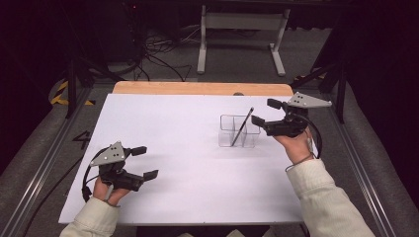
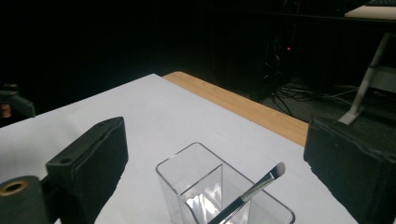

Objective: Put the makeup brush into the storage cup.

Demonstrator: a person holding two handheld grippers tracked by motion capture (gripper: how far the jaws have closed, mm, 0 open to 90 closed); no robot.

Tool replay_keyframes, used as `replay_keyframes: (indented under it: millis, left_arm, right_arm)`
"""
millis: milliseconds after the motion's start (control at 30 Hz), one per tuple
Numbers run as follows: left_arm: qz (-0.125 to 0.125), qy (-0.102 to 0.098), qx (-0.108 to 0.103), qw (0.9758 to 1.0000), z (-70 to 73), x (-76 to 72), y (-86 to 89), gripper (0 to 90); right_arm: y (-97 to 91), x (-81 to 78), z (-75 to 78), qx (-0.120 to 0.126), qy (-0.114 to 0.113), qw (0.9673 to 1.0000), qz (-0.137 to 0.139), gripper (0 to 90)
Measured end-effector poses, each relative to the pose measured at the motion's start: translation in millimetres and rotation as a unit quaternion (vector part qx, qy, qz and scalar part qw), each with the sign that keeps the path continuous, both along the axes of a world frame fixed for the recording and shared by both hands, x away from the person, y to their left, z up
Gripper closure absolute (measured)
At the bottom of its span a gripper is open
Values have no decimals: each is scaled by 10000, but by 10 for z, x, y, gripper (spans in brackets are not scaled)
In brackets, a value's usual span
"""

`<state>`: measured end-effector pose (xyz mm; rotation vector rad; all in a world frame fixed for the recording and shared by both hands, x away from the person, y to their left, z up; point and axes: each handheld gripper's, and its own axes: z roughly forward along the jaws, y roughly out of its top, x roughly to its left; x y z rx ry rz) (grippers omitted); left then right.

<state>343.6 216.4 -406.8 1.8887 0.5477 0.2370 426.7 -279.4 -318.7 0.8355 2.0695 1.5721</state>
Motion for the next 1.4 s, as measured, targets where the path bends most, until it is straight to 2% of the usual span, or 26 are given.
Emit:
replay_keyframes:
  millis: [267, 533, 667, 767, 933, 1133, 1233, 1400]
  left_arm:
    - [19, -19, -69, 10000, 26, -67, 31, 82]
    - [25, 4, -108, 9999, 19, -119, 77, 75]
    - [-15, -16, -122, 9999, 12, -148, 88, 70]
    - [-48, 3, -141, 9999, -9, -156, 108, 68]
    - [-23, 20, -176, 9998, -44, -169, 150, 67]
    - [0, -6, -222, 9998, -78, -207, 185, 65]
    - [5, -16, -330, 9995, -109, -217, 201, 63]
    - [8, -37, -348, 9994, -139, -230, 206, 58]
  right_arm:
    - [-129, -250, 6, 113, -61, 9996, 260, 22]
    - [-211, -414, -54, 144, -100, 9987, 474, 1]
    - [-266, -521, -134, 167, -150, 9980, 597, 0]
    - [-275, -595, -200, 41, -181, 9980, 611, 0]
    - [-290, -698, -317, 2, -171, 9978, 644, 1]
    - [-316, -760, -451, -33, -72, 9976, 689, 0]
    - [-328, -791, -535, -50, -32, 9977, 676, 0]
    - [-332, -843, -683, -13, -21, 9971, 755, 0]
